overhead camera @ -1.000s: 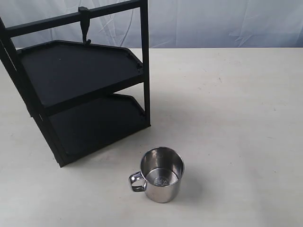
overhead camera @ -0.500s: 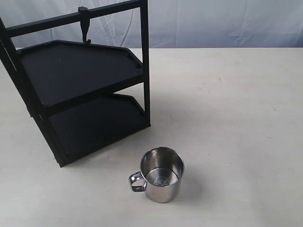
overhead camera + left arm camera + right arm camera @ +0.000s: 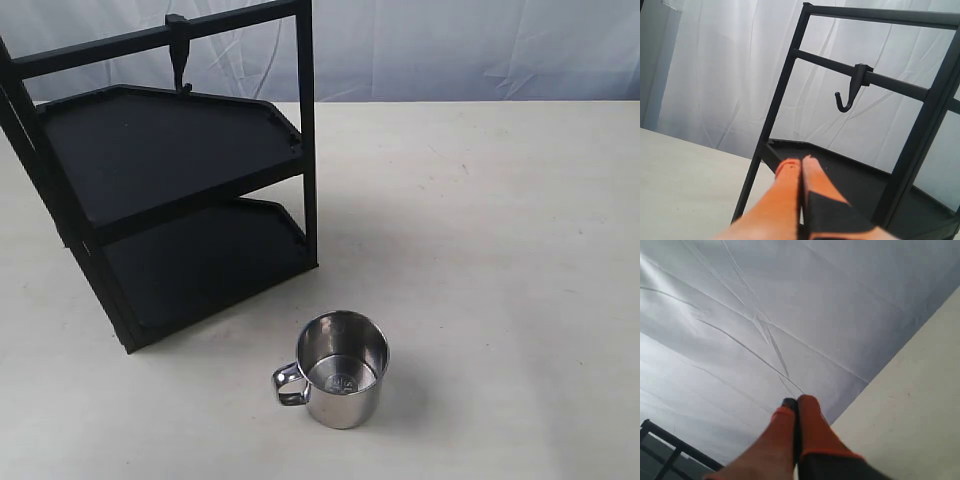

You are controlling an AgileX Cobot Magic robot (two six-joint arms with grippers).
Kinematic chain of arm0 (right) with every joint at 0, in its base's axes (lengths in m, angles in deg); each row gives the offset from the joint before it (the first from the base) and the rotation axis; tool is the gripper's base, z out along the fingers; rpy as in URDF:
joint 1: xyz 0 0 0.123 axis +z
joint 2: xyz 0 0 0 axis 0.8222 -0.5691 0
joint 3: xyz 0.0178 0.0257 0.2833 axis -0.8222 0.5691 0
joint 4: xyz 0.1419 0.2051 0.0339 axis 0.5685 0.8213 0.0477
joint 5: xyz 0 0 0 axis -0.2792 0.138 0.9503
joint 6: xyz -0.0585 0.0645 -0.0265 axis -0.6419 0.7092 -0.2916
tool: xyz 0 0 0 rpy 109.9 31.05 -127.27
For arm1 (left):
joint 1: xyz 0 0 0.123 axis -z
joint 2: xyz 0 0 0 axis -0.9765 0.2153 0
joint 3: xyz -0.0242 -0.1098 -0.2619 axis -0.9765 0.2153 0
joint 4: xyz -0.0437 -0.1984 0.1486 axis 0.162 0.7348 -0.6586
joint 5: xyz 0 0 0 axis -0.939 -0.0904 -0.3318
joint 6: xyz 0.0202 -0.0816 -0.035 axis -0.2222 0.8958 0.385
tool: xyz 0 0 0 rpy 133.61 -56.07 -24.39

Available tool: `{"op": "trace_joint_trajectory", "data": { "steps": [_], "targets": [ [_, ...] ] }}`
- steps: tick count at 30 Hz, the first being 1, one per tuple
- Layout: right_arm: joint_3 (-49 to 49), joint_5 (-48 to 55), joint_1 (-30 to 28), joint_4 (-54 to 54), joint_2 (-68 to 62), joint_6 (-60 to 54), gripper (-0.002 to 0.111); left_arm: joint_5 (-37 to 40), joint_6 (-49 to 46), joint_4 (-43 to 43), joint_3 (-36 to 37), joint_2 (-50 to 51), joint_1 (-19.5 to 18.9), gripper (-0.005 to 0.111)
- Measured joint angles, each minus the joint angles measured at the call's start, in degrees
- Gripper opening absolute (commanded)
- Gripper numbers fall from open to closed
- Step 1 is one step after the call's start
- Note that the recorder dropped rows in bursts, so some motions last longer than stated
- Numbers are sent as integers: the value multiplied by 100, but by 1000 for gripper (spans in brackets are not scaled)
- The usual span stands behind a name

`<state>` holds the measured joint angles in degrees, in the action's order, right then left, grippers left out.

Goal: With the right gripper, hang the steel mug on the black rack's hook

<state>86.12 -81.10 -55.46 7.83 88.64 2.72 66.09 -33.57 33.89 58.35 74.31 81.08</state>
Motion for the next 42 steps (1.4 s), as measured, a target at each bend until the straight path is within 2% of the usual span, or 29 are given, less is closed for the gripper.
{"op": "trace_joint_trajectory", "data": {
  "steps": [7, 14, 17, 20, 22, 25, 32, 38, 42],
  "targets": [
    [-803, 521, 0, -970, -408, 0, -1, 0, 0, 0, 0, 0, 0, 0],
    [-2334, 2181, 0, -2909, -2267, -22, 0, 0, 0, 0, 0, 0, 0, 0],
    [-3027, 2987, 0, -3586, -3047, -22, 15, 0, 0, 0, 0, 0, 0, 0],
    [-3649, 3870, 0, -4087, -3732, -178, 37, 0, 0, 0, 0, 0, 0, 0],
    [-3975, 4315, 3, -4180, -4111, -387, 44, 0, 0, 0, 0, 0, 0, 0],
    [-4233, 4787, 16, -4067, -4468, -602, 41, 0, 0, 0, 0, 0, 0, 0],
    [-4328, 5558, 30, -3697, -4809, -1104, 41, 0, 0, 0, 0, 0, 0, 0],
    [-4328, 5541, 371, -3671, -5217, -1164, 54, 0, 0, 0, 0, 0, 0, 0],
    [-4328, 5287, 659, -3667, -5787, -1164, 55, 0, 0, 0, 0, 0, 0, 0]
  ]
}}
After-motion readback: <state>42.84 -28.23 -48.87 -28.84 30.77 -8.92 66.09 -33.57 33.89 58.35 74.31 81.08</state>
